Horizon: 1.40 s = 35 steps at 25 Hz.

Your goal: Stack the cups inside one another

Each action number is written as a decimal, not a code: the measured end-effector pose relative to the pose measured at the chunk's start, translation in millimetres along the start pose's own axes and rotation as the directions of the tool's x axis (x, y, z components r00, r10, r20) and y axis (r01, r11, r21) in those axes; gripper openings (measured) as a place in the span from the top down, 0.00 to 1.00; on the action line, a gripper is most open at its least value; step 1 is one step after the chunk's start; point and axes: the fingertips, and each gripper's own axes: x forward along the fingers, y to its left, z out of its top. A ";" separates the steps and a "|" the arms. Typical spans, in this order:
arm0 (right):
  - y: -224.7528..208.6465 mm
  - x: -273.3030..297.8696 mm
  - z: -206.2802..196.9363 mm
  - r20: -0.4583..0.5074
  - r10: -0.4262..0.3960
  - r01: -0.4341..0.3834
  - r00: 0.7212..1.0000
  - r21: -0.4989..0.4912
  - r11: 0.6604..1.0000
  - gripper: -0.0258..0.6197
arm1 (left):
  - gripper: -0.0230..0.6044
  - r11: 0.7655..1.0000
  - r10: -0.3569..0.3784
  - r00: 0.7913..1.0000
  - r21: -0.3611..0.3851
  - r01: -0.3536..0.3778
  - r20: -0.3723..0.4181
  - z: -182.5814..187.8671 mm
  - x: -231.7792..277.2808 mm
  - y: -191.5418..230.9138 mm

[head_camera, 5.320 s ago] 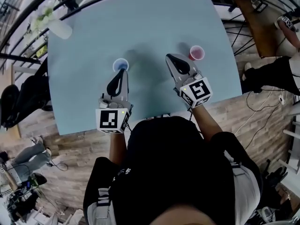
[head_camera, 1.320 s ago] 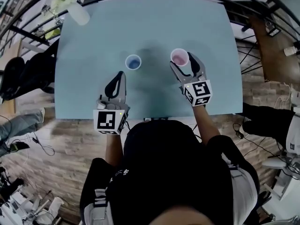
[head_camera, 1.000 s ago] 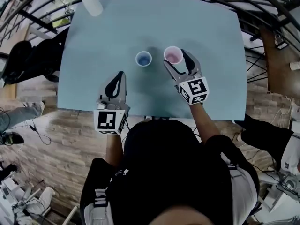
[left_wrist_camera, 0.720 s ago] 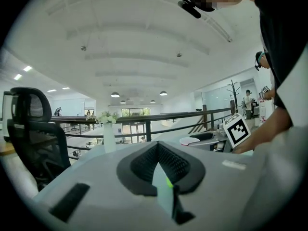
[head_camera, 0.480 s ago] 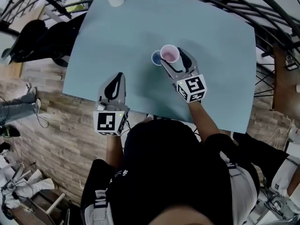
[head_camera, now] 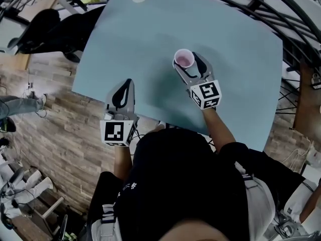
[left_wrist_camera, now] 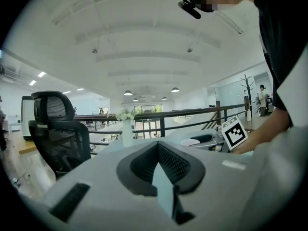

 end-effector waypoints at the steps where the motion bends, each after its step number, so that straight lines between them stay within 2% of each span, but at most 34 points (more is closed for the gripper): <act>1: -0.4 1.1 -2.5 -0.005 0.001 -0.001 1.000 -0.002 1.000 0.45 | 0.98 1.000 0.005 1.000 0.000 -0.005 -0.002 -0.8 -0.5 0.8; 20: -0.1 11.6 -53.4 -0.138 0.004 -0.008 0.990 -0.033 0.999 0.45 | 0.98 1.000 0.031 0.999 0.001 -0.031 -0.021 -7.0 -3.2 9.1; 35: 4.8 19.2 -67.0 -0.192 0.007 -0.012 0.981 -0.025 1.000 0.44 | 0.98 0.999 0.045 0.999 -0.009 -0.046 -0.028 -10.7 -13.9 16.4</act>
